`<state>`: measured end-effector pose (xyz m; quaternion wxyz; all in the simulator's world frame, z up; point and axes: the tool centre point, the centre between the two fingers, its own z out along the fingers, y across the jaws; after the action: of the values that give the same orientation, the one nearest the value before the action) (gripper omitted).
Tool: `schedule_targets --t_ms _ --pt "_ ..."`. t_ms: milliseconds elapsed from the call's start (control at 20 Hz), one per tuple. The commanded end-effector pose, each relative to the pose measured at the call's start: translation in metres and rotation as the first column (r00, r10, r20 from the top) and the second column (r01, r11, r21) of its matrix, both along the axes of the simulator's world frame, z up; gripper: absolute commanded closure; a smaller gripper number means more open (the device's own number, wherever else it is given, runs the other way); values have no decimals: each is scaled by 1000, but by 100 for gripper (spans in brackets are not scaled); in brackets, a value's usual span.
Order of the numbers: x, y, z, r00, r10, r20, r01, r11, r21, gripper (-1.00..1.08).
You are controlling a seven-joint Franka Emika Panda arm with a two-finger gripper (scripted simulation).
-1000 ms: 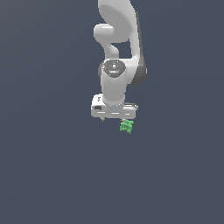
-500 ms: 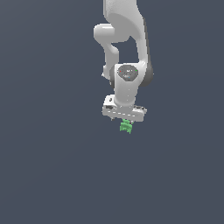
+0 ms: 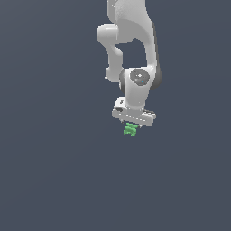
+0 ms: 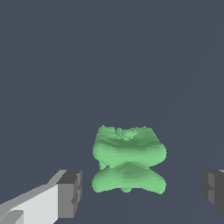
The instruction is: Pick up the object and move it to a goal position.
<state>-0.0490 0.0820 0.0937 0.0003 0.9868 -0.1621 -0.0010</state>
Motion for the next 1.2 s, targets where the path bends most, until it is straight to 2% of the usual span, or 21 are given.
schedule_targets --t_ms 0,400,900,1150 --pt "-2 3 -2 1000 -15 2 15 1000 0 -92" --pt "-3 5 -6 1000 -18 2 18 1000 0 -92" --pt "-4 5 -47 1000 -22 2 22 1000 0 -92" --pt "-3 6 -54 1000 -22 2 22 1000 0 -92"
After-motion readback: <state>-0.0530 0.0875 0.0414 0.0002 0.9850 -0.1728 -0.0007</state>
